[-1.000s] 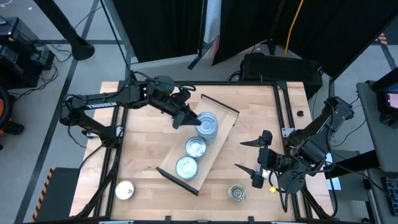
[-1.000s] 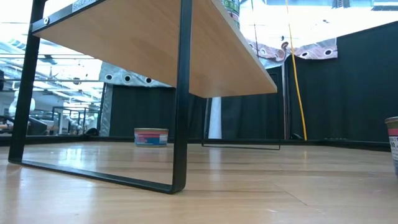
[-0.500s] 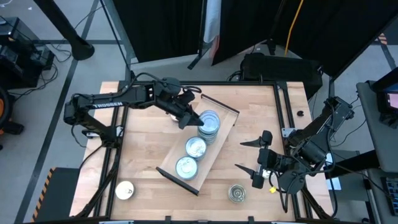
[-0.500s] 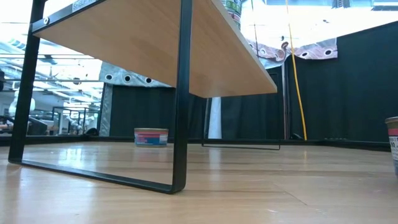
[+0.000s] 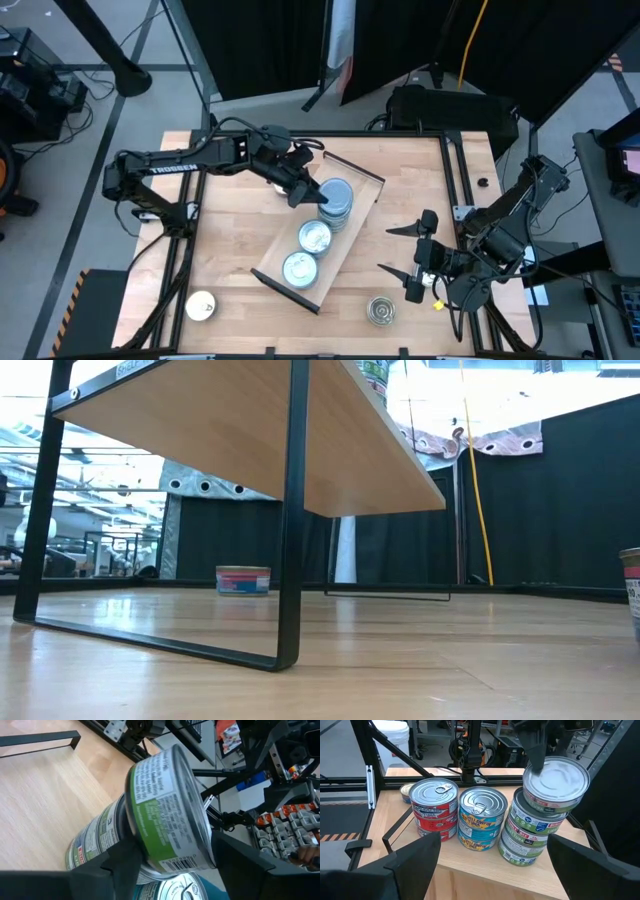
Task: Stack canned seafood by type on shelf
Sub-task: Stack the green tuna can on top of the other green tuna can
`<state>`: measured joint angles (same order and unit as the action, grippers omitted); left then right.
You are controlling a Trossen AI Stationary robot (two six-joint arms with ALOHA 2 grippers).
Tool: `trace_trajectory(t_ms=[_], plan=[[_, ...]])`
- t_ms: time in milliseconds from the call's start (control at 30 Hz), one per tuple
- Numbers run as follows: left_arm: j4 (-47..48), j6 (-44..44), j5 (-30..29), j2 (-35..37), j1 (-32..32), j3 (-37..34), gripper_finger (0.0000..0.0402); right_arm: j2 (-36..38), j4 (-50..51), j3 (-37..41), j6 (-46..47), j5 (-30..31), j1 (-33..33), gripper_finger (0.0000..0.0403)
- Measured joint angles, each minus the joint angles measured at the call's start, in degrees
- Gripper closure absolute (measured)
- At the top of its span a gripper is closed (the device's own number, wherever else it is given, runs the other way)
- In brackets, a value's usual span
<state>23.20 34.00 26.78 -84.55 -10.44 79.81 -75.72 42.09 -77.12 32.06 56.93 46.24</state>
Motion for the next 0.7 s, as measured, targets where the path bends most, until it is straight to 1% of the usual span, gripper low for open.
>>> trace_trajectory(t_ms=[167,400,567,700], plan=[[0.0,0.0,0.1,0.3,0.0,0.0,0.0154,0.0,0.0,0.0,0.0,0.0,0.0,0.0046],[0.3,-0.2,0.3,0.3,0.1,0.0,0.0153,0.0,0.0,0.0,0.0,0.0,0.0,0.0046],[0.7,-1.8,0.4,0.3,0.1,0.0,0.0152,0.0,0.0,0.0,0.0,0.0,0.0,0.0046],[2.9,-3.9,0.2,0.3,0.4,0.0,0.0152,0.0,0.0,0.0,0.0,0.0,0.0,0.0046]])
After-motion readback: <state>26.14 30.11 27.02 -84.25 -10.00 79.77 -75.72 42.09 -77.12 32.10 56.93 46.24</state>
